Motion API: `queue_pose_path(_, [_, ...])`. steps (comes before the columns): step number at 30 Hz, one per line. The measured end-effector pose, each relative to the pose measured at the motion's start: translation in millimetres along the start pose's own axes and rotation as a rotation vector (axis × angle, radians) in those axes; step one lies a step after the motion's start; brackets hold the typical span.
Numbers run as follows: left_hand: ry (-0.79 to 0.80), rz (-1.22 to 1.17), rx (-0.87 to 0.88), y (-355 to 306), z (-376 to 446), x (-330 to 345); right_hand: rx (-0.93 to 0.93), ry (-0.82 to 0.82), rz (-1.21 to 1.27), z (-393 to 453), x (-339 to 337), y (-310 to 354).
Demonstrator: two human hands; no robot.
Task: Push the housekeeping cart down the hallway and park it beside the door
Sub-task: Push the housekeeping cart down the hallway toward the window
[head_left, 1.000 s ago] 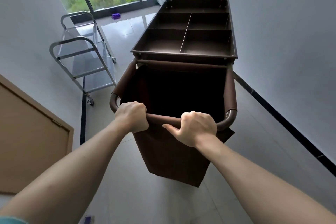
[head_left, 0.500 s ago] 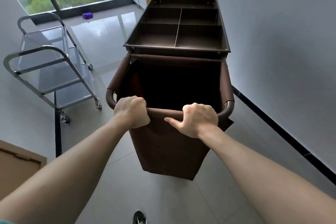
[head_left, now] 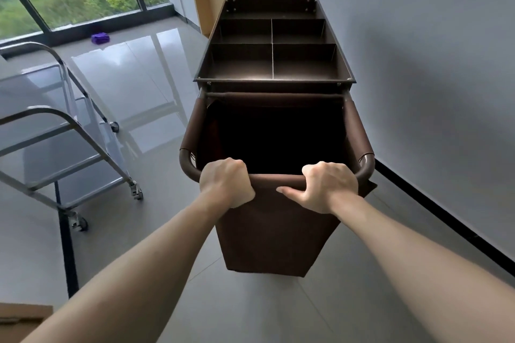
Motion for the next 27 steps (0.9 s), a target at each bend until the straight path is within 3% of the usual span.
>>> queue_pose_path(8, [-0.022, 0.031, -0.012, -2, 60, 13, -0.031, -0.002, 0.0, 51, 17, -32])
queue_pose_path(14, [0.061, 0.068, -0.104, -12, 110, 17, -0.06, 0.011, 0.021, 92, 24, -61])
queue_pose_path(27, [0.09, 0.155, -0.198, -76, 212, 33, -0.149, 0.034, 0.144, 164, 43, -173])
Point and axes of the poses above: each hand's wrist, its own z-axis towards the middle knuckle, its own x-axis out of the palm, y = z × x, the point moved 3 cm from there along z, towards the middle knuckle, and after that the axes turned 7 degrees about -y, right-handed, at the moved point
